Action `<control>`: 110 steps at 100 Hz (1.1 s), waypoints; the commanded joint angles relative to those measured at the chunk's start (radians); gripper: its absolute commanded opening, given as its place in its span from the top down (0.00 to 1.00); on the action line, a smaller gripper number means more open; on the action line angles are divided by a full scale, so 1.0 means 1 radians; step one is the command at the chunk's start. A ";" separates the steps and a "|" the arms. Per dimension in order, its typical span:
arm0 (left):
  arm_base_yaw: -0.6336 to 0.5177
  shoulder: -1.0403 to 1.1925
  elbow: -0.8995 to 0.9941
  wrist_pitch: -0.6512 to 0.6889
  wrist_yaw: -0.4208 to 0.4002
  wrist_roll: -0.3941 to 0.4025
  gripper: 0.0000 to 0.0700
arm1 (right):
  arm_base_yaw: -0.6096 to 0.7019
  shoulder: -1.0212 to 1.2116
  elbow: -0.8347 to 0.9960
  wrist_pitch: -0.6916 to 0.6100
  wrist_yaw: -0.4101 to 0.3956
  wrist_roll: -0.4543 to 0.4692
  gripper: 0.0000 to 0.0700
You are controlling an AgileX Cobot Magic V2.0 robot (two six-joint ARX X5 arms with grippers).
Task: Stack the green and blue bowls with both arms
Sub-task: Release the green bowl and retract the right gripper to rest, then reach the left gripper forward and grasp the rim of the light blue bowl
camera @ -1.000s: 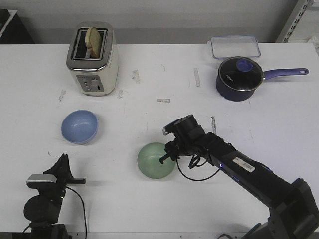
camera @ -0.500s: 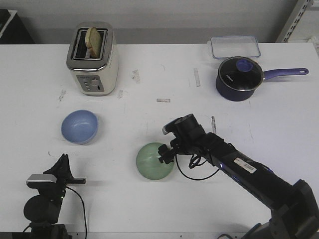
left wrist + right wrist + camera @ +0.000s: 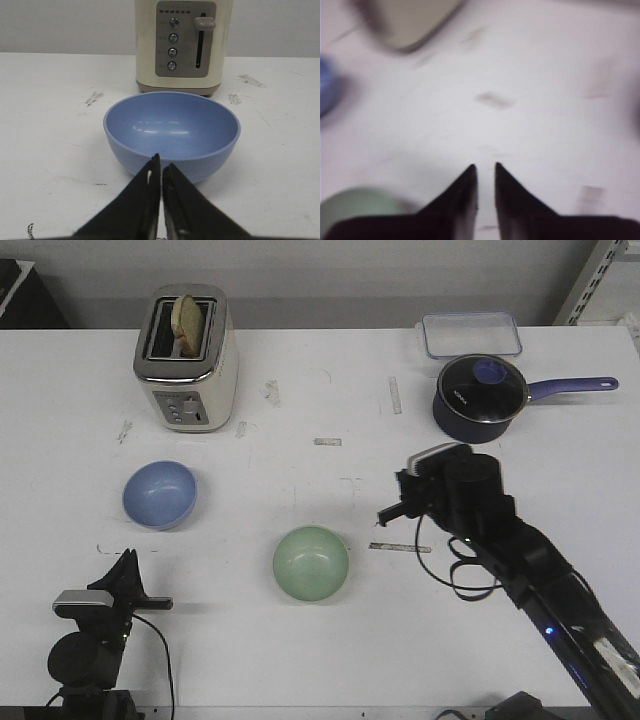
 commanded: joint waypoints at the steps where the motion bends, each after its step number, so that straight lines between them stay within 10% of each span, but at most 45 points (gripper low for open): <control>1: 0.001 -0.002 -0.021 0.016 0.001 -0.002 1.00 | -0.044 -0.045 0.016 -0.024 0.042 -0.053 1.00; 62: 0.001 -0.002 -0.021 0.014 0.001 -0.002 1.00 | -0.320 -0.675 -0.610 0.062 0.040 -0.114 1.00; 110: 0.001 0.031 0.219 0.109 0.001 -0.050 1.00 | -0.320 -0.831 -0.648 0.087 0.041 -0.113 1.00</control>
